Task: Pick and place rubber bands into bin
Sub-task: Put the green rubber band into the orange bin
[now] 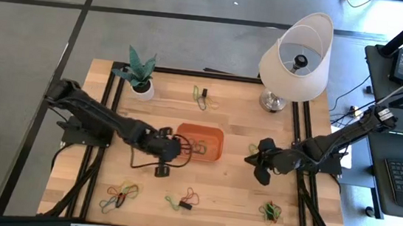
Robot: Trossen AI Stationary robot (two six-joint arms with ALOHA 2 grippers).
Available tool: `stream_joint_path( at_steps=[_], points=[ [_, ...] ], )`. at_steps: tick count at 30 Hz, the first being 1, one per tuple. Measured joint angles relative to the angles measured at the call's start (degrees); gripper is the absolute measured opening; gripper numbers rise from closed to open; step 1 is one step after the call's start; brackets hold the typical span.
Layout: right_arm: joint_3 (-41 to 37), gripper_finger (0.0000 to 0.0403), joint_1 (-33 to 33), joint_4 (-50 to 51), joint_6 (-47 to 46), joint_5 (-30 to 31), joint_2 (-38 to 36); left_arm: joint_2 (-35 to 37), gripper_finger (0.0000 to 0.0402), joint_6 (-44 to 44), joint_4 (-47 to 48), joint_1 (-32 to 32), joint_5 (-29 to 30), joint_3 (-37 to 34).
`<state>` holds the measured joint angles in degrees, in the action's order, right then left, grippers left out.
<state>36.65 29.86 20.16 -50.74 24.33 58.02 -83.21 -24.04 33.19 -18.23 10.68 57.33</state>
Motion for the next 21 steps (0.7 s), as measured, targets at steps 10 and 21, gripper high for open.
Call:
stream_joint_path(
  at_steps=[10, 21],
  points=[
    [26.08, 0.0001, 0.36, 34.66, -19.71, -14.34, 21.44, 19.66, 0.0003, -3.32, 0.06, -6.98, 6.39, -12.84],
    [30.21, 0.0040, 9.16, 42.96, -35.54, -28.58, 30.04, 29.90, 0.0003, -1.30, 1.22, -8.00, 7.22, -17.90]
  ],
)
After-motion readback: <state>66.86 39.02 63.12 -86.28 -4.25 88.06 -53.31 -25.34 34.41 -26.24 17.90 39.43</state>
